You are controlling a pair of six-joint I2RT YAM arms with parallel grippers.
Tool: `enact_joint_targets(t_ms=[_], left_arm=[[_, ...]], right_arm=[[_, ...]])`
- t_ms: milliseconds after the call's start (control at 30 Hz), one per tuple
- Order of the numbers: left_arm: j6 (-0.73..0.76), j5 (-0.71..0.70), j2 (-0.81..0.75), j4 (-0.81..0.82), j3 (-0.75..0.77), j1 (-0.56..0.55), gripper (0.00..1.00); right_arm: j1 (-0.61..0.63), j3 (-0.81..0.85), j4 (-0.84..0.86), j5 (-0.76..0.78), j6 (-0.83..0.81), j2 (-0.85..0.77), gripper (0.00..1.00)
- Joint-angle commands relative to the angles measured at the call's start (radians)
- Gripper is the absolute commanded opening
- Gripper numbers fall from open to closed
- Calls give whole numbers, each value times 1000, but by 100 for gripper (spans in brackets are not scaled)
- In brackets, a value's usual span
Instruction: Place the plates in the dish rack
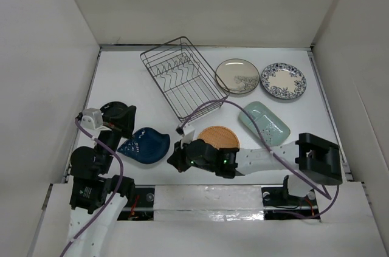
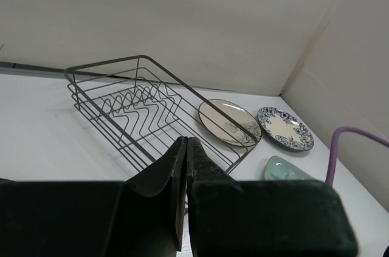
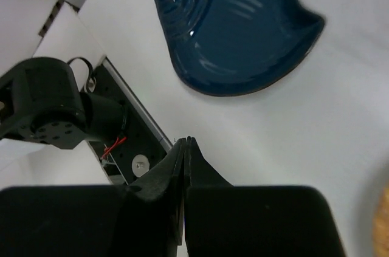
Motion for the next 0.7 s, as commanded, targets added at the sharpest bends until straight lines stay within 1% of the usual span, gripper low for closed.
enact_joint_targets(t_ms=[0,67,100,133,167,200,233,267,333,367,400,433,467,500,633,667], left_arm=[[5,20,15,41,3,-1,0],[5,29,21,38,4,-1,0],[5,33,19,39,6,-1,0],[5,33,18,38,6,-1,0],[5,33,13,38,4,-1,0],[5,33,7,39,4,-1,0],[5,33,4,39,4,-1,0],[5,33,1,39,4,-1,0],[5,31,-1,38,4,-1,0],[5,31,-1,38,4,-1,1],[5,36,1,38,4,-1,5],[5,39,1,39,4,-1,12],[7,40,1,38,3,-1,25],[7,43,5,39,3,-1,27],[7,48,10,41,3,-1,28],[8,49,12,41,3,-1,28]], right_arm=[[54,69,117,103,88,65,0],[66,81,125,139,126,117,0],[66,96,111,188,140,131,0],[66,104,75,203,172,141,0],[66,110,58,223,183,161,20],[66,121,33,249,204,173,32],[43,124,9,250,247,184,42],[43,124,7,242,263,207,62],[19,121,8,219,322,233,77],[7,121,13,204,335,246,78],[6,121,25,197,362,272,78],[6,124,27,203,375,284,79],[-3,127,27,205,384,296,79],[-15,132,31,197,389,324,79],[-44,146,97,173,422,385,76],[-56,150,108,170,425,396,74]])
